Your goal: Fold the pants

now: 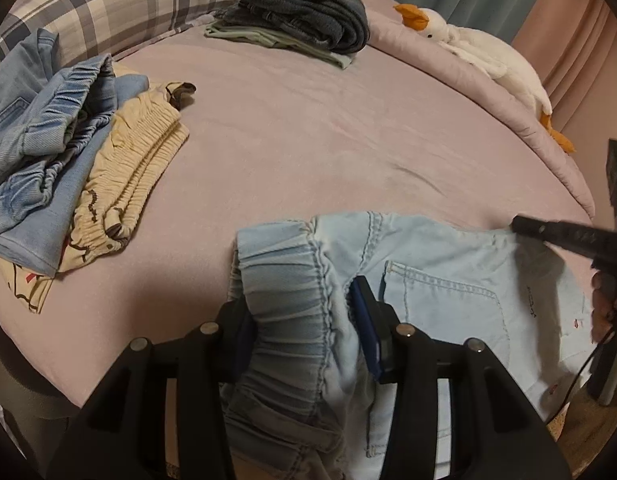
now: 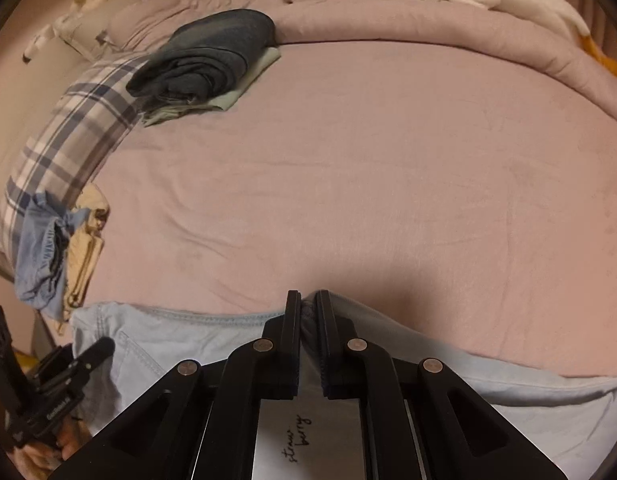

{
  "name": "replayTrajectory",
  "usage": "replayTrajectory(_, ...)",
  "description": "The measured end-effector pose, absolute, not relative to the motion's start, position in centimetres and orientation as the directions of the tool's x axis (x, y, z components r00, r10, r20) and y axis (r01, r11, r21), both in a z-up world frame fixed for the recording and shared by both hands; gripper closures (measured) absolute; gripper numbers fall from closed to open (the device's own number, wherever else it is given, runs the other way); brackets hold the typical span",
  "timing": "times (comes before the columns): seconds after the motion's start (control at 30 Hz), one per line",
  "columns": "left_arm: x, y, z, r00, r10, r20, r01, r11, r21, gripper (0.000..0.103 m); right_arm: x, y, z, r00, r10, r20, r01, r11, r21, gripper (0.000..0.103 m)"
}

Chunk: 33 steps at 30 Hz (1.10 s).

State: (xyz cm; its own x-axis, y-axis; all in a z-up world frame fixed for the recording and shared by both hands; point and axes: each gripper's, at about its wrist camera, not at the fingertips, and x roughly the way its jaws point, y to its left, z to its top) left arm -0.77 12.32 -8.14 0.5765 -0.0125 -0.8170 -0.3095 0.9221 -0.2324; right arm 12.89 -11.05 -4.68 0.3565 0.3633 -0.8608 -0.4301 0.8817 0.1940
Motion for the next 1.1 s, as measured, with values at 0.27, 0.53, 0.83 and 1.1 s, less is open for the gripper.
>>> replayTrajectory(0.27, -0.5, 12.5, -8.7, 0.577, -0.009, -0.817, -0.317, 0.919, -0.234, 0.055, 13.4, -10.1, -7.8, 0.367, 0.294, -0.883, -0.391, 0.91, 0.14, 0.095)
replayTrajectory(0.53, -0.7, 12.1, -8.8, 0.584, 0.003, -0.812, -0.323, 0.918, -0.23, 0.054, 13.7, -10.5, -7.9, 0.375, 0.307, -0.875, -0.387, 0.909, 0.154, 0.095)
replayTrajectory(0.83, -0.9, 12.1, -8.9, 0.596, -0.003, -0.803, -0.321, 0.916, -0.242, 0.053, 13.2, -9.6, -8.1, 0.414, 0.269, -0.869, -0.385, 0.917, 0.1, 0.095)
replayTrajectory(1.1, -1.0, 12.0, -8.9, 0.599, -0.003, -0.801, -0.319, 0.916, -0.243, 0.053, 13.1, -9.8, -8.0, 0.42, 0.26, -0.869, -0.378, 0.921, 0.093, 0.095)
